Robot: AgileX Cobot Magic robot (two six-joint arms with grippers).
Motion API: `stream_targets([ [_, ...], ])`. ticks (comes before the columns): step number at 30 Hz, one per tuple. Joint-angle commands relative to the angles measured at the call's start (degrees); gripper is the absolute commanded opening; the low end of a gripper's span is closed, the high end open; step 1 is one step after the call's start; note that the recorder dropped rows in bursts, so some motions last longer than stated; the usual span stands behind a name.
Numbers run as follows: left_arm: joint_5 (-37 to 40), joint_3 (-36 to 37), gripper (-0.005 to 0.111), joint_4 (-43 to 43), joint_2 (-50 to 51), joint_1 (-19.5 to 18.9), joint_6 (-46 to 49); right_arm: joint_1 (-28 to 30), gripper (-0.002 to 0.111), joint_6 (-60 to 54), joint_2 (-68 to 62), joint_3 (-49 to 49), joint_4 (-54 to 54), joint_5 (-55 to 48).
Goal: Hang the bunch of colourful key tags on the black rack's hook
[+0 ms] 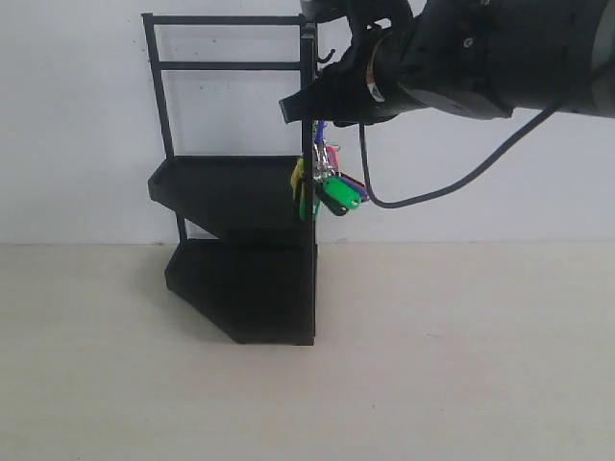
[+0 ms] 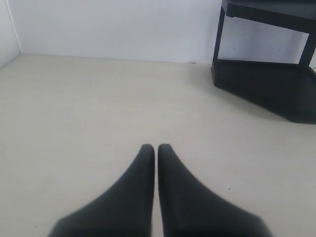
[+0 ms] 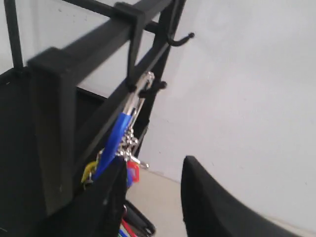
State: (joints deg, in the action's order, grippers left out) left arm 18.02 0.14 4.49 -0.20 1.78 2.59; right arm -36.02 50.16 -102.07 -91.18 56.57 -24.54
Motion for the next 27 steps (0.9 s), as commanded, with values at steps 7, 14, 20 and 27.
stream_targets([
  [7,-0.4,-0.1,0.004,0.4,0.2,-0.2,0.0,-1.2,0.000,-7.8,9.1,0.6,-8.7,-15.5],
  [14,-0.4,-0.1,0.004,0.4,0.2,-0.2,0.0,-1.2,0.000,-4.6,26.2,23.9,-7.6,-7.8],
  [20,-0.4,-0.1,0.004,0.4,0.2,-0.2,0.0,-1.2,0.000,-2.6,37.9,38.0,-6.5,-4.8],
  [27,-0.4,-0.1,0.004,0.4,0.2,-0.2,0.0,-1.2,0.000,-2.3,45.0,41.8,-7.4,-8.2],
])
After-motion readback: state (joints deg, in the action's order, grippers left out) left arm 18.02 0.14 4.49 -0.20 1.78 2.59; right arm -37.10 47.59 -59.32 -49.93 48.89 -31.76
